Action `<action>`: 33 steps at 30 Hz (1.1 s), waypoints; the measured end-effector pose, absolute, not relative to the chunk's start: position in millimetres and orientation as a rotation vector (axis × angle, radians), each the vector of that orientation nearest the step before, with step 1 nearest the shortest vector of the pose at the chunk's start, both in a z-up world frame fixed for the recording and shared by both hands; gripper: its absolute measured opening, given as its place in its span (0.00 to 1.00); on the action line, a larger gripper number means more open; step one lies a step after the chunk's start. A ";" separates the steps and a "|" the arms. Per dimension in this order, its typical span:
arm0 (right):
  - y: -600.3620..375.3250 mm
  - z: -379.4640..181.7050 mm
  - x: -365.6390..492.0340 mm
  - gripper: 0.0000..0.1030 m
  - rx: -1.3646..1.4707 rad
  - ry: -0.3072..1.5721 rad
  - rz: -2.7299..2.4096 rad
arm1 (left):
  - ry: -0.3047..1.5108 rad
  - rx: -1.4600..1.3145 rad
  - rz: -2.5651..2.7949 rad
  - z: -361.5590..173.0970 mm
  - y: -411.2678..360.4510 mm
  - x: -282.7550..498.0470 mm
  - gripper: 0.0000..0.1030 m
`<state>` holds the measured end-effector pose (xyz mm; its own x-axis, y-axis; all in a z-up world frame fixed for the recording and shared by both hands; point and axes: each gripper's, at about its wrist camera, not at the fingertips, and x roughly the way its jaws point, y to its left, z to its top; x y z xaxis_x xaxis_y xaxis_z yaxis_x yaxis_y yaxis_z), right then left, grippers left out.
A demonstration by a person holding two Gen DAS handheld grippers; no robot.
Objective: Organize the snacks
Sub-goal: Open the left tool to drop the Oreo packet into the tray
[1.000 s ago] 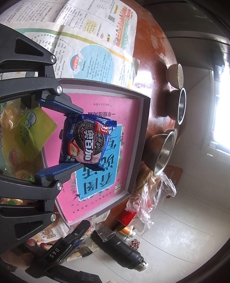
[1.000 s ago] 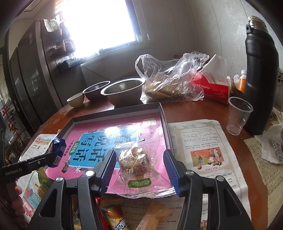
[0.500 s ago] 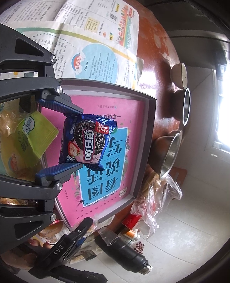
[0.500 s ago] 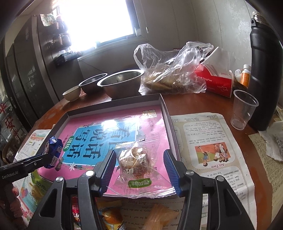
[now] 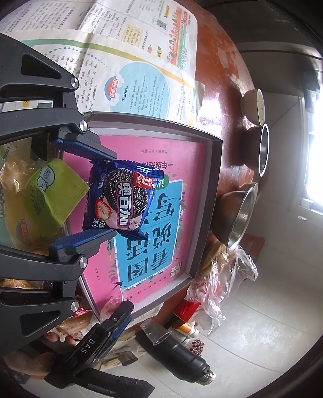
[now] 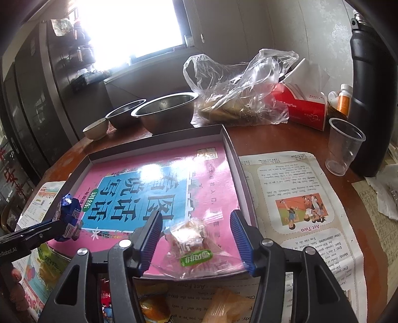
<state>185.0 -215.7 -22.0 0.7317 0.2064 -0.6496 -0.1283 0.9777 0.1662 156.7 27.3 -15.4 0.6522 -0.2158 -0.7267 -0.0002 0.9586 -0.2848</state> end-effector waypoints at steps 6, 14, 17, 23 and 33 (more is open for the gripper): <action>-217.1 -21.1 183.4 0.55 0.117 0.724 0.185 | 0.860 -0.264 -0.119 -16.6 26.2 156.6 0.54; -218.6 -17.4 174.6 0.63 0.103 0.702 0.155 | 0.858 -0.268 -0.115 -15.8 25.7 155.3 0.54; -221.3 -15.7 172.6 0.63 0.110 0.697 0.152 | 0.854 -0.274 -0.114 -14.5 27.4 154.3 0.54; -223.2 -11.4 169.1 0.63 0.118 0.687 0.156 | 0.841 -0.279 -0.108 -9.0 30.9 150.4 0.54; -221.9 -0.8 158.7 0.65 0.120 0.657 0.176 | 0.805 -0.289 -0.081 6.2 39.0 139.1 0.67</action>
<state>158.7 -221.9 -0.8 0.7780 0.2004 -0.5955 -0.1245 0.9782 0.1665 139.1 39.0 6.2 0.6924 -0.1809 -0.6985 -0.0376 0.9577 -0.2853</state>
